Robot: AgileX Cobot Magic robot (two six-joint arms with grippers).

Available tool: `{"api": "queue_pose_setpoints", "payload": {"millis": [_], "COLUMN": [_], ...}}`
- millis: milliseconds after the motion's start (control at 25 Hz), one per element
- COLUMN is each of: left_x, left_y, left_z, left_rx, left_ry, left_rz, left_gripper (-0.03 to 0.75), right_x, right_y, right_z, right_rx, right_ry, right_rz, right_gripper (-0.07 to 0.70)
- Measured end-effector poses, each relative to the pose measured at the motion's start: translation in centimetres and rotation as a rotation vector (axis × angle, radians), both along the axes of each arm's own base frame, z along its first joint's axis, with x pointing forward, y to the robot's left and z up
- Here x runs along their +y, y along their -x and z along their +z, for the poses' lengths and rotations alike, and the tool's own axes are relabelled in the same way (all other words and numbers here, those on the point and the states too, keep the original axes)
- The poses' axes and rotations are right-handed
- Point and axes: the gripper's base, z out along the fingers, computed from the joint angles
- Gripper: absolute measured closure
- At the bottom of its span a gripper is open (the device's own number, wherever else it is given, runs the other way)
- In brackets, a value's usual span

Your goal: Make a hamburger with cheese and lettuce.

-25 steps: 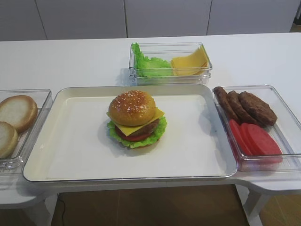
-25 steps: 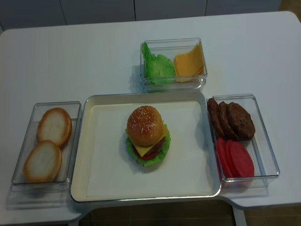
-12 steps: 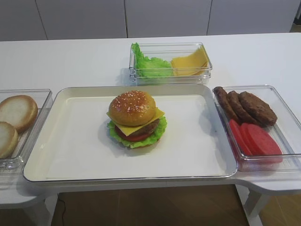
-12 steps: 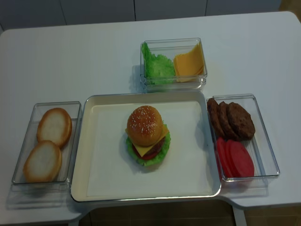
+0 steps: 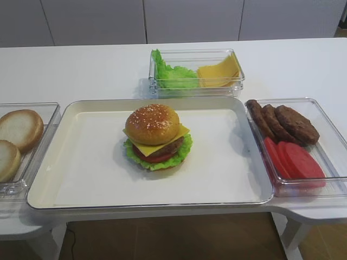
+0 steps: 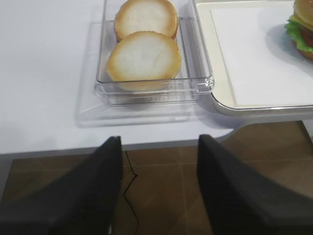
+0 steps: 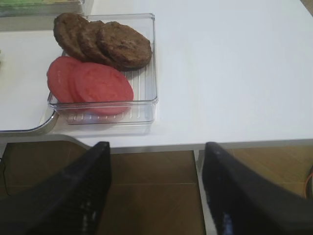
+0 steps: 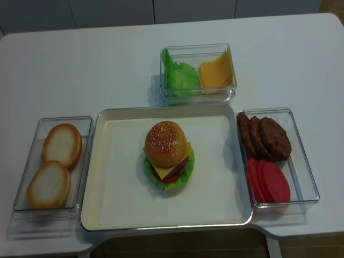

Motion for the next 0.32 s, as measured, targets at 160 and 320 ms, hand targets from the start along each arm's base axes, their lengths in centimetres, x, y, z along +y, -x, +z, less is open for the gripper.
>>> {"api": "queue_pose_setpoints", "payload": {"millis": [160,320], "left_x": [0.00,0.00], "left_y": [0.00,0.00], "left_z": [0.00,0.00], "left_rx": [0.000,0.000], "left_ry": [0.000,0.000], "left_rz": [0.000,0.000], "left_gripper": [0.345,0.345], "right_x": [0.00,0.00], "right_y": [0.00,0.00], "right_z": [0.00,0.00], "right_rx": [0.000,0.000], "right_ry": [0.000,0.000], "right_rz": [0.000,0.000], "right_gripper": [0.185,0.185]}}
